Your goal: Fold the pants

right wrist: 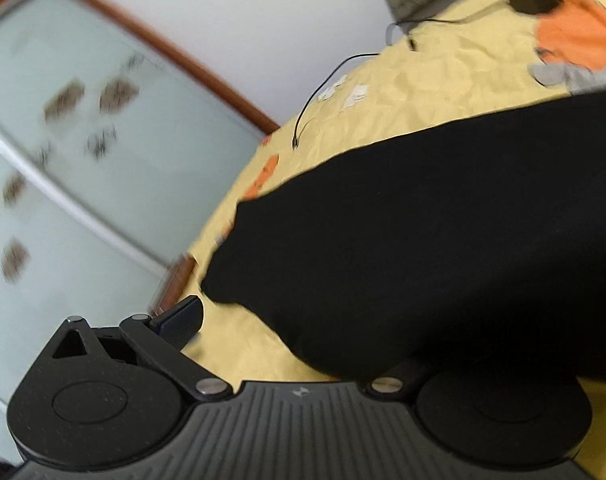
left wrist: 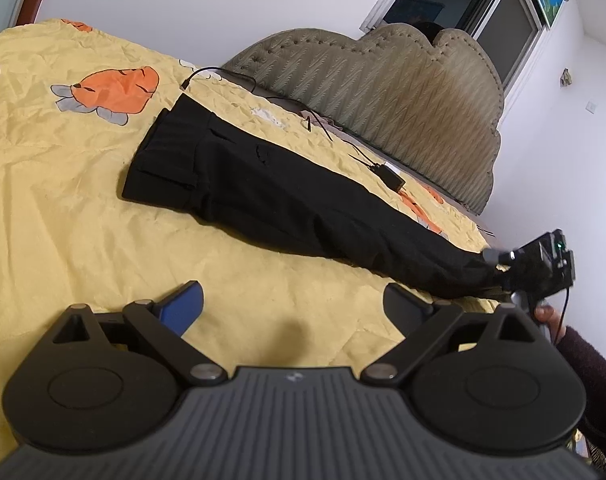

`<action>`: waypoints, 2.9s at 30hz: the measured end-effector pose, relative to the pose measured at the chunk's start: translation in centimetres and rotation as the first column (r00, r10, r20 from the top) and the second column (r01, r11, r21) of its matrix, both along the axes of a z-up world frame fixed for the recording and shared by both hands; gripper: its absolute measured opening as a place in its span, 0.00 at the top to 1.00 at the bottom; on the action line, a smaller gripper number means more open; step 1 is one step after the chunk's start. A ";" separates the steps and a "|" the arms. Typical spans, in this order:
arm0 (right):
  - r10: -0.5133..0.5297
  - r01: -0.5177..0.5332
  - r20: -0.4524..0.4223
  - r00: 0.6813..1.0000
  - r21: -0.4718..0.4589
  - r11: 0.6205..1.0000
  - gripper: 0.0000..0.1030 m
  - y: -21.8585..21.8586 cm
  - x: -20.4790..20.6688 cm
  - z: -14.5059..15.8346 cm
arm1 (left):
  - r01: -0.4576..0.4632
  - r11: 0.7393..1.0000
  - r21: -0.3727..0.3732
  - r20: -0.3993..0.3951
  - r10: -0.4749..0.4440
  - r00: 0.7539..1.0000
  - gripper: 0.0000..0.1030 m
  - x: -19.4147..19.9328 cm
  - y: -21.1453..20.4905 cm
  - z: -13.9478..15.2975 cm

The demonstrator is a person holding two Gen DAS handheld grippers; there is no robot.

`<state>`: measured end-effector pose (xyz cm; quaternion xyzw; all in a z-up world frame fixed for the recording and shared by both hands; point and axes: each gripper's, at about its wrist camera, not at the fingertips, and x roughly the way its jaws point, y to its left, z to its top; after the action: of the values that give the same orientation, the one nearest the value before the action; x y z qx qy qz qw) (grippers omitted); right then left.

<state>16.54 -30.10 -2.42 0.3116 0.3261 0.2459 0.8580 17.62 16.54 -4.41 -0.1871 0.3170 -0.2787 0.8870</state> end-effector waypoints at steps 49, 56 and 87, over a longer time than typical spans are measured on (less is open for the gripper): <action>0.043 -0.042 0.019 0.999 -0.057 0.997 0.00 5.2 0.2 0.3 | 0.015 1.000 -0.022 0.002 -0.015 1.000 0.03 -0.2 0.0 -0.1; 0.061 -0.060 -0.002 0.998 0.076 0.995 0.00 6.7 3.9 -1.7 | 0.014 1.000 -0.024 0.001 -0.014 1.000 0.03 -0.1 0.0 -0.1; -0.140 0.147 -0.068 0.988 0.113 0.983 0.00 0.8 -5.1 -1.2 | -0.016 0.999 -0.041 0.006 0.016 1.000 0.02 -0.5 0.3 0.1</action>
<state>11.39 -29.31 -3.58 0.3915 0.3130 0.1929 0.8435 17.09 16.88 -4.33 -0.2067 0.3069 -0.2786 0.8863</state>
